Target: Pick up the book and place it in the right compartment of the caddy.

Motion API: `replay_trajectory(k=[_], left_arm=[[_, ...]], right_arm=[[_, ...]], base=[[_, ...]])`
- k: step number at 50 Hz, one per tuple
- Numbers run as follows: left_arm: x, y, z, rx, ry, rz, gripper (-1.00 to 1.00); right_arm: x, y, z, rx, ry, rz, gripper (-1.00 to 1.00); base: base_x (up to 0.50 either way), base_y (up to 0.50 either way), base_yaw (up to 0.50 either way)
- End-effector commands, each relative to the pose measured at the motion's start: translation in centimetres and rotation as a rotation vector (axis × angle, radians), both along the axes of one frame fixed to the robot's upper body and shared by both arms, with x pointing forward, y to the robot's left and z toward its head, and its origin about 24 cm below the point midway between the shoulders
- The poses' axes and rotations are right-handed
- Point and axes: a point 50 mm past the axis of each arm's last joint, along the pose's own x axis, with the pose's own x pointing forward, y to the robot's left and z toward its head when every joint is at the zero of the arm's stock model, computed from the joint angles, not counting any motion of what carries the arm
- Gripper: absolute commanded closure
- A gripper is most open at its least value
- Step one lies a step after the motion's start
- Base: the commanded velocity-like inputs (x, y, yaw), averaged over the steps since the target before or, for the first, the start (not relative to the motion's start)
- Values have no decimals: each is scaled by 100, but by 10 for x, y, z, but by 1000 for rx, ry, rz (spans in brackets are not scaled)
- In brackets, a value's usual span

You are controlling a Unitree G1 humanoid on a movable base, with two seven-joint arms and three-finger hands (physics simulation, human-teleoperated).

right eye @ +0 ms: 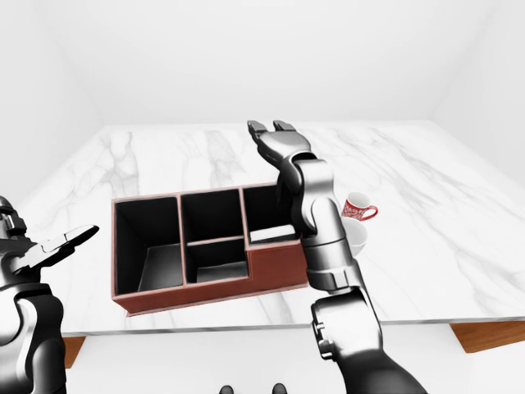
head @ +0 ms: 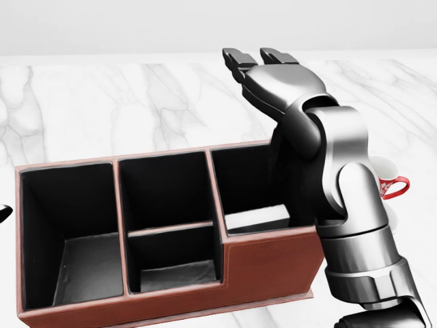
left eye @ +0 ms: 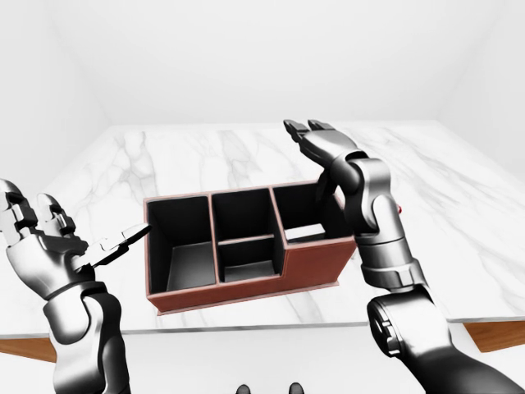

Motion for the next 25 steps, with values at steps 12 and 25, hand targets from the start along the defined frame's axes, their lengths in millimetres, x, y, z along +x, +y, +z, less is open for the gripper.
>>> replay_trajectory(k=[12, 25], left_arm=[[0, 0, 1, -1, -1, 1, -100], [0, 0, 1, 1, -1, -1, -100]], right_arm=[[-19, 7, 67, 202, -203, 159, -100], [-55, -4, 105, 493, -598, 276, -100]], base=[[0, 0, 0], [0, 0, 0]])
